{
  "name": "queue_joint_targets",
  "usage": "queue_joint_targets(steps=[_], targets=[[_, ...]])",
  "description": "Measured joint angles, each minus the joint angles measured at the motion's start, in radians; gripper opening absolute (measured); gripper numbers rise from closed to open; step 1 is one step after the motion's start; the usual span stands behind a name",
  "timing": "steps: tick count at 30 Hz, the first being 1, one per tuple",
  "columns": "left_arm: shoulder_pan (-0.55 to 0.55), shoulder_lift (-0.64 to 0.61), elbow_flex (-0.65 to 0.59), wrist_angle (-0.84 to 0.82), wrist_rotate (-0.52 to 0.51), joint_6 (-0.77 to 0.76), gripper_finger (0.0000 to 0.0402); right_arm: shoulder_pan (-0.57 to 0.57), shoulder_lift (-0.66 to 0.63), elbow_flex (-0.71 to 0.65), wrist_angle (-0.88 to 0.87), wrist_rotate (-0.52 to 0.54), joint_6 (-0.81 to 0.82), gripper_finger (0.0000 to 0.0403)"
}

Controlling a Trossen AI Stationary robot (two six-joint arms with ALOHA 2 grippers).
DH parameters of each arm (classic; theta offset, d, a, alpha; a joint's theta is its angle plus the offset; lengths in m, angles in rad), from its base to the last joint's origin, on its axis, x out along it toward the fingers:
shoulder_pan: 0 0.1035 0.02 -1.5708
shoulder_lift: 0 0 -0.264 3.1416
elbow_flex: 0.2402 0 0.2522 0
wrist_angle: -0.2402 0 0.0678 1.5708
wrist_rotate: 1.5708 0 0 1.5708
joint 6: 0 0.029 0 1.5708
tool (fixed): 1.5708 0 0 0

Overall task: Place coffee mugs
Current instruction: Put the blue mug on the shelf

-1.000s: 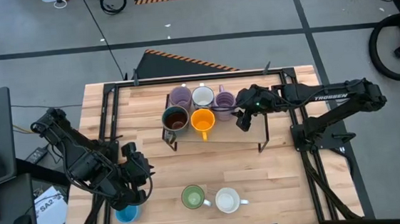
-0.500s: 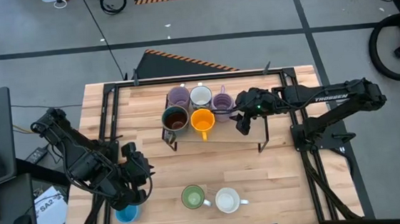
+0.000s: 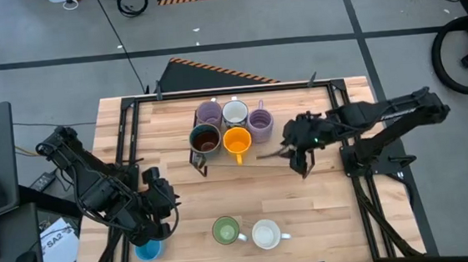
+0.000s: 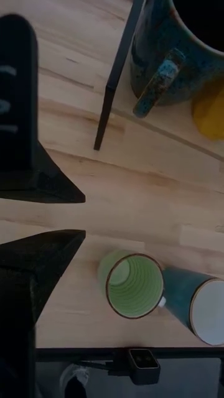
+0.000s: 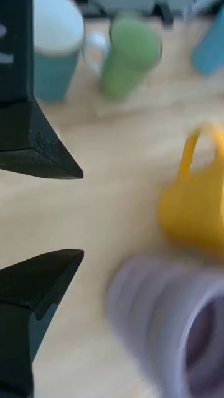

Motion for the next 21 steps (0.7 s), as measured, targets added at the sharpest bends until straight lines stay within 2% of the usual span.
queue_joint_targets(steps=[5, 11, 21], targets=[[0.0, 0.0, 0.0, 0.0, -0.005, 0.02, 0.0084, 0.117, 0.062, 0.03, 0.043, 0.011, 0.016, 0.02], [0.0, 0.0, 0.0, 0.0, -0.007, 0.032, 0.0084, 0.253, 0.164, 0.031, 0.192, 0.01, 0.027, 0.0199], [0.0, 0.0, 0.0, 0.009, -0.007, 0.02, 0.0084, 0.394, 0.317, 0.049, 0.326, -0.001, 0.208, 0.0183]])
